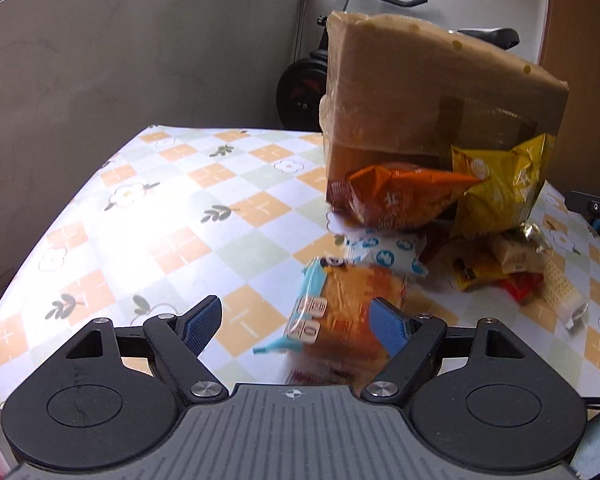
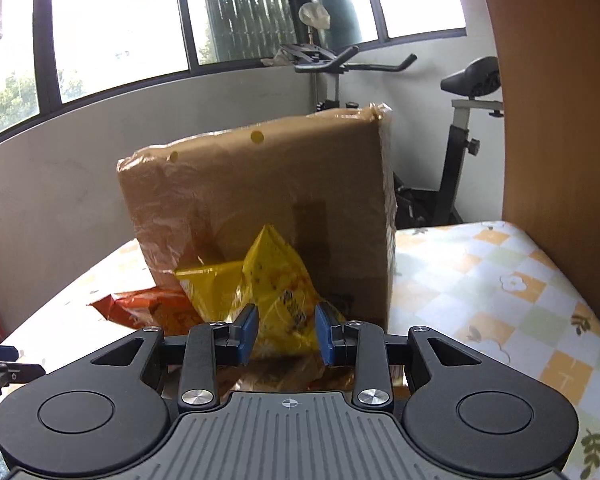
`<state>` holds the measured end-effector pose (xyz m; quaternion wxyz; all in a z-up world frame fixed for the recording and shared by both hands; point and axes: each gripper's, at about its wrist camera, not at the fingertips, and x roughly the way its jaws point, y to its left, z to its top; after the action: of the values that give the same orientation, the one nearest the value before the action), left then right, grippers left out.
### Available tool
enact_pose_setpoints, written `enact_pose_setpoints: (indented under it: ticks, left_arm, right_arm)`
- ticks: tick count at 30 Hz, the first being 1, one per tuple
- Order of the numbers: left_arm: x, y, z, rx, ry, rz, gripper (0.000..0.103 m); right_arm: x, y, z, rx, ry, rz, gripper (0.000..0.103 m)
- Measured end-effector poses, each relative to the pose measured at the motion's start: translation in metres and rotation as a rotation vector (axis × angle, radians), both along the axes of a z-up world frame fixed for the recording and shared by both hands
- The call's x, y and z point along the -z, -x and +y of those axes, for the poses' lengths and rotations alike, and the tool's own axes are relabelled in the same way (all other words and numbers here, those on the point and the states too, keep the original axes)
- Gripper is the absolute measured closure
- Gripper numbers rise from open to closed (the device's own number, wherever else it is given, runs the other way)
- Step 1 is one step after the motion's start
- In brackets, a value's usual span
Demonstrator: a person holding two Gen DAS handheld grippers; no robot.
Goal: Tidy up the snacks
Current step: 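Grasp a red sachet with the left tool while the right tool grasps a cracker pack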
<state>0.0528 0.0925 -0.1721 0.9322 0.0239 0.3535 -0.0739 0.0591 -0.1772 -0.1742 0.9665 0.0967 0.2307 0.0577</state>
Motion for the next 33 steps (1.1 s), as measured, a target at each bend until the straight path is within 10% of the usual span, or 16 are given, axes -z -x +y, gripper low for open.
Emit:
enact_pose_setpoints:
  ticks: [18,27,33]
  left_arm:
    - [0.05,0.035,-0.014,0.086,-0.207,0.074,0.023]
    - [0.05,0.035,-0.014,0.1,-0.173,0.064,0.078]
    - [0.05,0.03,-0.007,0.052,-0.152,0.069,0.087]
  right_arm:
    - [0.029,0.031,0.011,0.018,-0.007,0.086,0.074]
    - [0.037,0.028,0.006,0.035,-0.04,0.112,0.074]
    - [0.041,0.028,0.004,0.046,-0.052,0.123,0.074]
